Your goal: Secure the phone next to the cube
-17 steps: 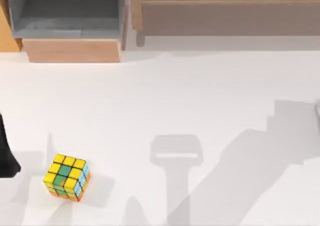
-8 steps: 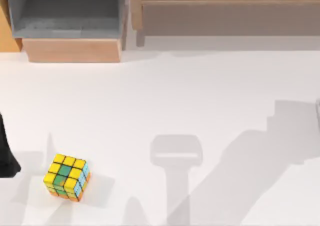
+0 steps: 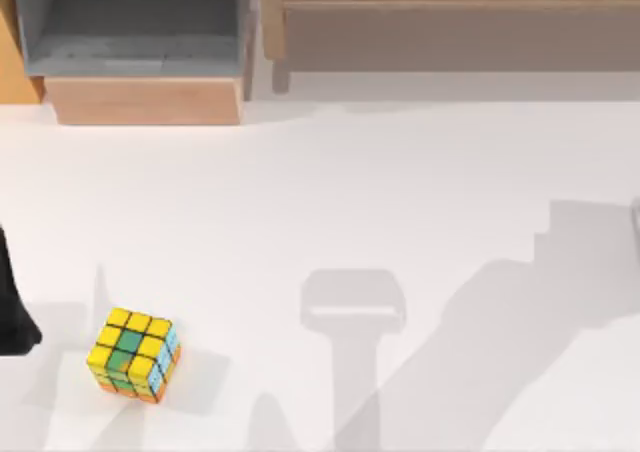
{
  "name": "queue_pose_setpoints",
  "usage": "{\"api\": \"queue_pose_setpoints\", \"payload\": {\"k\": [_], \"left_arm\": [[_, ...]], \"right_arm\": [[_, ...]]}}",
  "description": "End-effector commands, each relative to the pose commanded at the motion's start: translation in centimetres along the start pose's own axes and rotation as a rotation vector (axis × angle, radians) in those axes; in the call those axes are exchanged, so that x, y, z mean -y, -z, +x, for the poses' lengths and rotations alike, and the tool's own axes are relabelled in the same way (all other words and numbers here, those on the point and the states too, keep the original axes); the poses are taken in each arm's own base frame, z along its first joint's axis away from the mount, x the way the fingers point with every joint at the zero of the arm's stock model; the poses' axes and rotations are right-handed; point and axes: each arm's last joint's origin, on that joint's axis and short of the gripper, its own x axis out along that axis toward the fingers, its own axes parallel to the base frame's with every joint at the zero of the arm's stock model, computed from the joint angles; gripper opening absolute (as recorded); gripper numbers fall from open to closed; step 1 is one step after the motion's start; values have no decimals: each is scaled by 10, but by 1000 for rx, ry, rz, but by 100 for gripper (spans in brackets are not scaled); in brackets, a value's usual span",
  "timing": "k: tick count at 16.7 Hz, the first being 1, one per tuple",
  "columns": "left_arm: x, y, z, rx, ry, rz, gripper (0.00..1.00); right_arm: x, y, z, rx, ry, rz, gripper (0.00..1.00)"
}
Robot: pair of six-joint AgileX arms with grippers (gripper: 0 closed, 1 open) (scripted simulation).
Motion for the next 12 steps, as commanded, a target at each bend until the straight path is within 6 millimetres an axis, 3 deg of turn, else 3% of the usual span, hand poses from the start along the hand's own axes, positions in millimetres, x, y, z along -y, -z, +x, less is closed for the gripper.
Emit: {"api": "queue_pose_setpoints", "payload": {"k": [2,3,9,12], "left_arm": [[0,0,0,0,0,0,100],[0,0,0,0,0,0,100],[0,0,0,0,0,0,100],[0,0,0,0,0,0,100]], "right_arm": [[0,0,0,0,0,0,0],[0,1,-11,19,2,-4,0],[0,1,-30,15,3,-3,0],[0,1,-31,19,2,-4,0]]}}
